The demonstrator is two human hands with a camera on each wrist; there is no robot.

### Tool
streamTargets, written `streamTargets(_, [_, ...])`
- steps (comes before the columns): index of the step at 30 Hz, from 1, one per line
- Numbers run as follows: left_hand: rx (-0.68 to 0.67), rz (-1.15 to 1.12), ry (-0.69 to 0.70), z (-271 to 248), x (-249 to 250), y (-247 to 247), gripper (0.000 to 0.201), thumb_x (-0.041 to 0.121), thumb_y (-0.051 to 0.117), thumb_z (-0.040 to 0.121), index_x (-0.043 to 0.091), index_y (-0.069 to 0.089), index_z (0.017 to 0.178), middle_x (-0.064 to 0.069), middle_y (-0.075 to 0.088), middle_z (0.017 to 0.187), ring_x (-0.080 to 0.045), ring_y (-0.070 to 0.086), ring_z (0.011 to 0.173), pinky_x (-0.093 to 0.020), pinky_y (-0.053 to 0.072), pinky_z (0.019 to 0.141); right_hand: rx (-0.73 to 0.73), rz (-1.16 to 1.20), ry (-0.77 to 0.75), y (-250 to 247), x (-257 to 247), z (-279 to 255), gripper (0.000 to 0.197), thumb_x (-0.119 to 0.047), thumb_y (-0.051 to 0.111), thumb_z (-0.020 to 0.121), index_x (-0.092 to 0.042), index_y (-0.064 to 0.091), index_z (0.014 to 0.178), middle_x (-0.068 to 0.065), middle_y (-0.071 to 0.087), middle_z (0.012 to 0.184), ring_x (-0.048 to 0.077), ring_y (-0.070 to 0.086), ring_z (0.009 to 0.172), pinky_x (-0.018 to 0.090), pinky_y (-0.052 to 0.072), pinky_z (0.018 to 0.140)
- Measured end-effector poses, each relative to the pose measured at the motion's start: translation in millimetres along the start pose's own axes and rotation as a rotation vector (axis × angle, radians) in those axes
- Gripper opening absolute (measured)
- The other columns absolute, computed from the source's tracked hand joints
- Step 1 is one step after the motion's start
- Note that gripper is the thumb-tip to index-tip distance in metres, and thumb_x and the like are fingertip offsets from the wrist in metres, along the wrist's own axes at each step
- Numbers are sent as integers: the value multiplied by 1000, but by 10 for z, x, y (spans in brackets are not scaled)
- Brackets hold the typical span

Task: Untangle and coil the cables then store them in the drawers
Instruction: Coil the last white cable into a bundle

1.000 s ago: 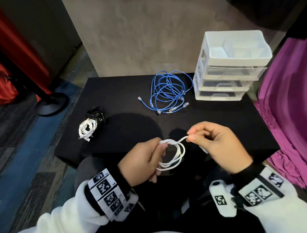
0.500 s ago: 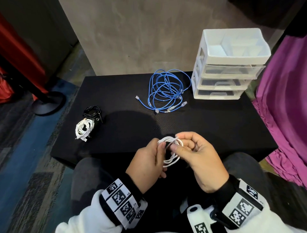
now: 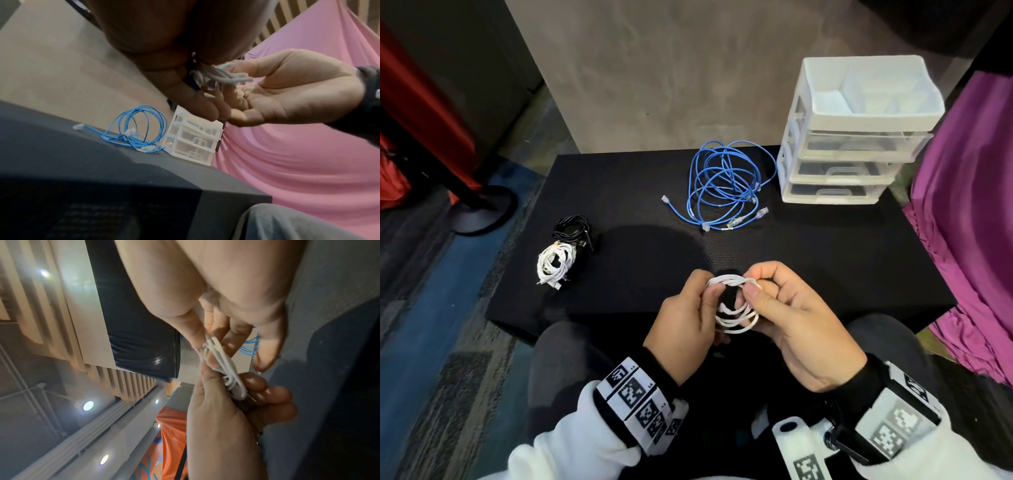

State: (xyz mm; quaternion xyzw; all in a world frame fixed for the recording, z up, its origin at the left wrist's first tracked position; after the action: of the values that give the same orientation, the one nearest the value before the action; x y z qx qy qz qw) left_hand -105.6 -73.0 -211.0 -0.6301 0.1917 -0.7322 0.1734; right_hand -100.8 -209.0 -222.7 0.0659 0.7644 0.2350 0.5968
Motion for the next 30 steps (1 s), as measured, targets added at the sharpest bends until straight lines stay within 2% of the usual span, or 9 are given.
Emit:
streamTargets(5, [-8,46,87,13,-23,-30,19,45,44,105,30,55,99,10,66,77,-7,64,64,-15,45,58,-102,6,89,40,82,-21,12,-21,59,101,-12,56,108,7,53,76,16,49,71,31,43,72])
streamTargets(9, [-10,58,162,6,15,-42,22,47,45,102,28,57,99,9,65,81,-6,63,67,-23,49,61,-164,-82,96,87,96,-33,23,-28,52,97,-11,56,112,2,42,69,12,38,67,26,36,69])
streamTargets(13, [50,1,152,24,42,-146,23,39,53,103,20,64,96,9,67,79,-5,64,67,-15,47,63,-250,-262,-12,157,-31,-51,21,-21,56,99,-15,57,119,2,54,78,12,48,75,25,44,77])
streamTargets(15, [50,-40,115,50,31,-180,22,38,55,101,22,64,91,7,68,75,-8,66,67,-22,52,64,-256,-518,-111,140,-122,-65,26,-16,60,99,-25,57,123,-3,67,93,14,60,90,34,49,92])
streamTargets(17, [10,-99,76,52,32,-165,23,41,55,101,24,64,87,4,70,74,-13,69,67,-35,58,65,-252,-677,-161,111,-203,-59,34,-9,60,100,-28,56,128,-1,71,109,18,66,106,47,48,103])
streamTargets(19, [-44,-179,18,38,15,-104,25,42,55,101,25,64,86,-2,72,73,-20,73,66,-49,60,63,-272,-784,-168,84,-229,-43,40,-6,59,101,-29,55,132,-2,71,115,22,66,112,51,48,104])
streamTargets(23, [-80,-317,-113,29,-112,-39,34,53,57,98,22,63,85,-11,73,74,-31,75,68,-60,60,68,-264,-980,-221,47,-240,-15,44,-16,58,102,-39,49,138,-8,70,122,16,66,116,47,50,102])
streamTargets(26, [-82,-233,-109,36,-152,-77,32,52,55,100,24,63,85,-7,74,76,-24,71,70,-54,59,71,-226,-750,-199,56,-202,-12,45,-12,59,102,-31,51,142,-4,70,126,16,64,121,36,47,107])
streamTargets(30, [-94,-350,-185,6,-218,-97,30,41,55,99,17,67,87,-7,77,87,-15,69,78,-34,56,72,-162,-478,-86,28,-28,39,39,-20,64,99,-30,57,136,15,68,116,19,65,99,32,58,80])
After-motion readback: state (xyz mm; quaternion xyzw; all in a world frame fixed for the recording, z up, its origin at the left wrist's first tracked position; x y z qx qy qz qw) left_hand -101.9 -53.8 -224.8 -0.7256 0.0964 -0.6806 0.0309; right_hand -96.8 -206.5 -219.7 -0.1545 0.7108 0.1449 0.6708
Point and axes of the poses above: each hand's wrist, its own z-axis towards the middle knuckle, its own y-axis out of the palm, x = y × z, the point moved 10 cm from there along z, towards the middle knuckle
